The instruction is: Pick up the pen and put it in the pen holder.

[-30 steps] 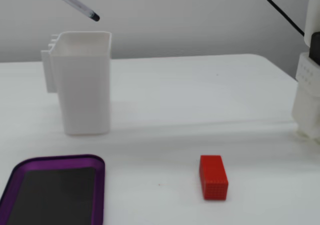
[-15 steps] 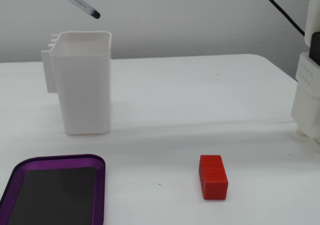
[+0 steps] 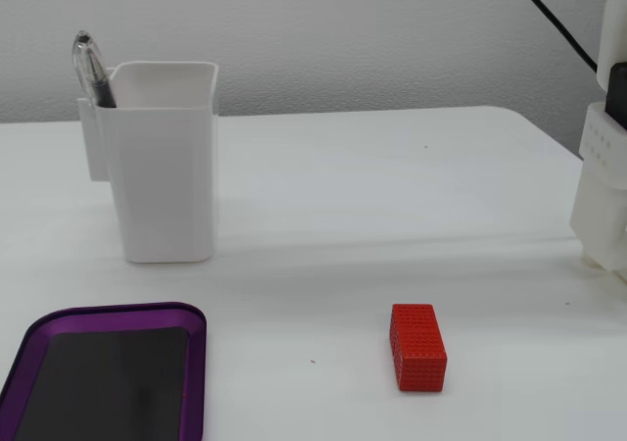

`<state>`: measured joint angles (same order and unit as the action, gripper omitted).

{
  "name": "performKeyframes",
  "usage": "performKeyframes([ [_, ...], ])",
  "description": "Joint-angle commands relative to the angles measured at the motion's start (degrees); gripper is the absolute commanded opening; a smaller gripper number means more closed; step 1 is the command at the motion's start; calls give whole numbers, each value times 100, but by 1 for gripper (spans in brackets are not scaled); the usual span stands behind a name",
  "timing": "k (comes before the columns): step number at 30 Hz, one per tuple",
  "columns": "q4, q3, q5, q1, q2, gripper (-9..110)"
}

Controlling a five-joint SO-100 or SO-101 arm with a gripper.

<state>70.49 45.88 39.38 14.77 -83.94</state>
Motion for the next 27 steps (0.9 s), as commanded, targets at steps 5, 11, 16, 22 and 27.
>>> performKeyframes([
  [5, 1582, -1169, -1890, -35, -1143, 3],
  [11, 2663, -1160, -3551, -756, -2681, 3],
  [16, 2654, 149, -3586, -888, -4421, 3],
  [22, 2646, 2698, -3630, -879, -6337, 3],
  [27, 1600, 5695, -3674, -817, -7690, 3],
])
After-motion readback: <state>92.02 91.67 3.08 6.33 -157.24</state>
